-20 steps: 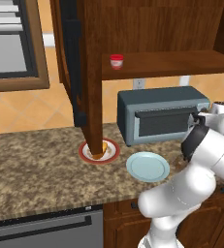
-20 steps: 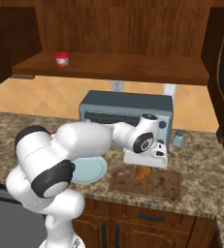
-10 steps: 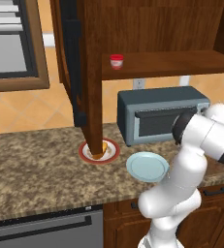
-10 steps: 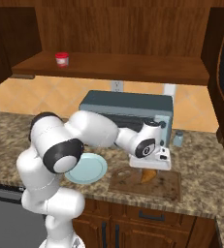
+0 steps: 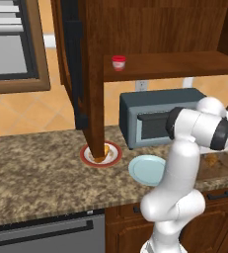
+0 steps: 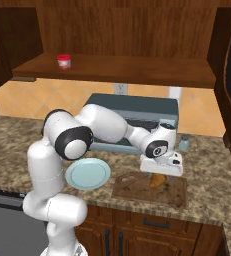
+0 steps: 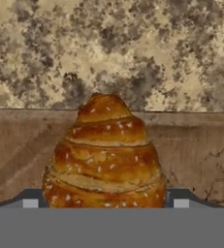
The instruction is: From the different types of pastries on the counter, select a croissant and place it on the cutting board. Then retrieve a jar of jam from the cabinet and place it alongside the croissant on the cutting board.
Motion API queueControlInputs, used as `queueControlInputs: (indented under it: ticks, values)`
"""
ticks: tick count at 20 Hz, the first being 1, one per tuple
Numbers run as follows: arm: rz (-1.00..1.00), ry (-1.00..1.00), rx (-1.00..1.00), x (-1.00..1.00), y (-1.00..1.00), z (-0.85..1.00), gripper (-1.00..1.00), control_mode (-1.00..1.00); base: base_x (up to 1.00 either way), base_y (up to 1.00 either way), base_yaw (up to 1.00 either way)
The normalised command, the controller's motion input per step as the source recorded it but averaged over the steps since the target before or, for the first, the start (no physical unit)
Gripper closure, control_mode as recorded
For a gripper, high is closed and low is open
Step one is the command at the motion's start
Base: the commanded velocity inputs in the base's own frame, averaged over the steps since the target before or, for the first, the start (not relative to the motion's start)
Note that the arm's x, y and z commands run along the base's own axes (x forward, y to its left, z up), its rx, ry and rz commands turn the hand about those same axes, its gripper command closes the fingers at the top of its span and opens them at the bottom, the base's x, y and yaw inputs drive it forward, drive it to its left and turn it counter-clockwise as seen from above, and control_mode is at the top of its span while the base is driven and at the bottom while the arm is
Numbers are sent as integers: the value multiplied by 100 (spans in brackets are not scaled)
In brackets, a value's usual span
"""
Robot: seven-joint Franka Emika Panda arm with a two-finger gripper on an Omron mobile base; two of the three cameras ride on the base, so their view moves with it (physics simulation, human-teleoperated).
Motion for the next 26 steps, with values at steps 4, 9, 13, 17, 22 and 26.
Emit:
queueControlInputs:
  ticks: [4, 9, 13, 17, 22, 26]
  values:
    - [0, 0, 0, -12, -9, 6, -100, -100, 0, 0, 0]
    - [2, 0, 0, -25, 1, 10, -100, -100, 0, 0, 0]
    - [5, -4, 0, -63, 19, 36, -100, -100, 0, 0, 0]
    - [0, -9, 0, -76, 18, 88, -100, -100, 0, 0, 0]
    - [2, -8, -1, -36, 85, 100, -100, -100, 0, 0, 0]
    - [3, -10, -6, -40, 96, 100, -100, -100, 0, 0, 0]
